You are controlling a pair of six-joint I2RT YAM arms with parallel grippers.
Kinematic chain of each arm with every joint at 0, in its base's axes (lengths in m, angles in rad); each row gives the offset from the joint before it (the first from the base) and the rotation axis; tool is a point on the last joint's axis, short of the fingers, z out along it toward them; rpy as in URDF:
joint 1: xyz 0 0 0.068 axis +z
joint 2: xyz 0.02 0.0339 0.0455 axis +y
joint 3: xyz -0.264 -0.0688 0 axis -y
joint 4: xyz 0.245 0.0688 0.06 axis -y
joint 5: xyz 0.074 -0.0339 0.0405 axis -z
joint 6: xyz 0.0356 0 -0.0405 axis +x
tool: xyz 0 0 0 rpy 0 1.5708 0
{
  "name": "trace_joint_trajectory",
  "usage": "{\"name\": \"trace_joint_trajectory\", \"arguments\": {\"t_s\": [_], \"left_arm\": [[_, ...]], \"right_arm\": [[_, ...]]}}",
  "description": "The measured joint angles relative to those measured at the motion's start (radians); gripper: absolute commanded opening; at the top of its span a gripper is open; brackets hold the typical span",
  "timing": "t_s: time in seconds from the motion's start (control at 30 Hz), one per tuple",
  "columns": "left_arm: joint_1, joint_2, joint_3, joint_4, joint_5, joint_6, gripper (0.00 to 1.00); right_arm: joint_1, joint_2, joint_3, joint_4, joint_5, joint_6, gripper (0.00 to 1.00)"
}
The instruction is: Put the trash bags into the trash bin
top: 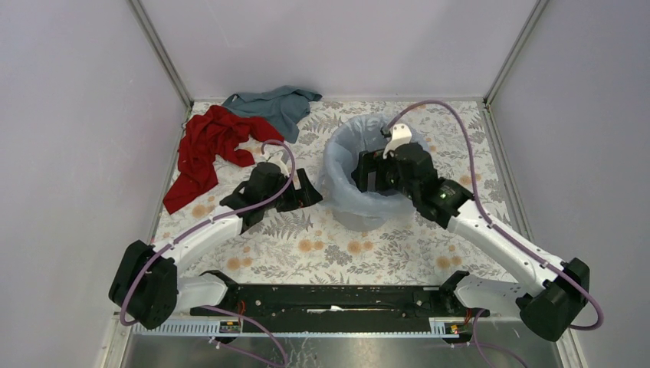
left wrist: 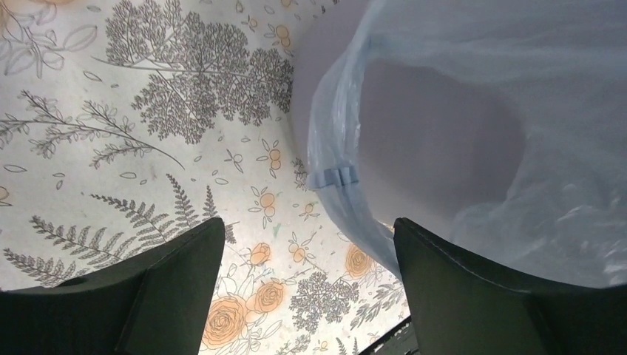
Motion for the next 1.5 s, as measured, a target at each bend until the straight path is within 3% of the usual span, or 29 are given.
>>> {"name": "trace_joint_trajectory", "arguments": {"t_s": [0.13,0.27,0.63,0.97,1.07,1.3,1.5], "left_arm": [[0.0,0.01,-0.021,0.018,0.03,-0.02,0.86],[0.0,0.016,-0.021,0.023,0.038,-0.022,0.89],[0.009,-0.09,-0.018,-0.059,-0.004,0.028,0.95],[0.058,-0.158,-0.018,-0.059,0.067,0.042,0.99],[0.058,-0.108,-0.018,0.022,0.15,0.025,0.97],[-0.018,0.165,0.007,0.247,0.269,-0.068,0.97],[-0.152,0.446,0.181,0.423,0.291,-0.169,0.97]], "right_arm": [[0.0,0.004,-0.17,0.128,-0.037,0.014,1.0],[0.0,0.021,-0.186,0.159,-0.069,0.027,1.0],[0.0,0.035,0.13,0.137,-0.084,0.022,1.0],[0.0,0.002,0.222,0.006,-0.083,0.013,1.0],[0.0,-0.079,0.227,-0.057,-0.079,0.005,1.0],[0.0,-0.269,0.253,-0.161,-0.065,0.002,1.0],[0.0,-0.345,0.253,-0.231,-0.031,0.002,1.0]]}}
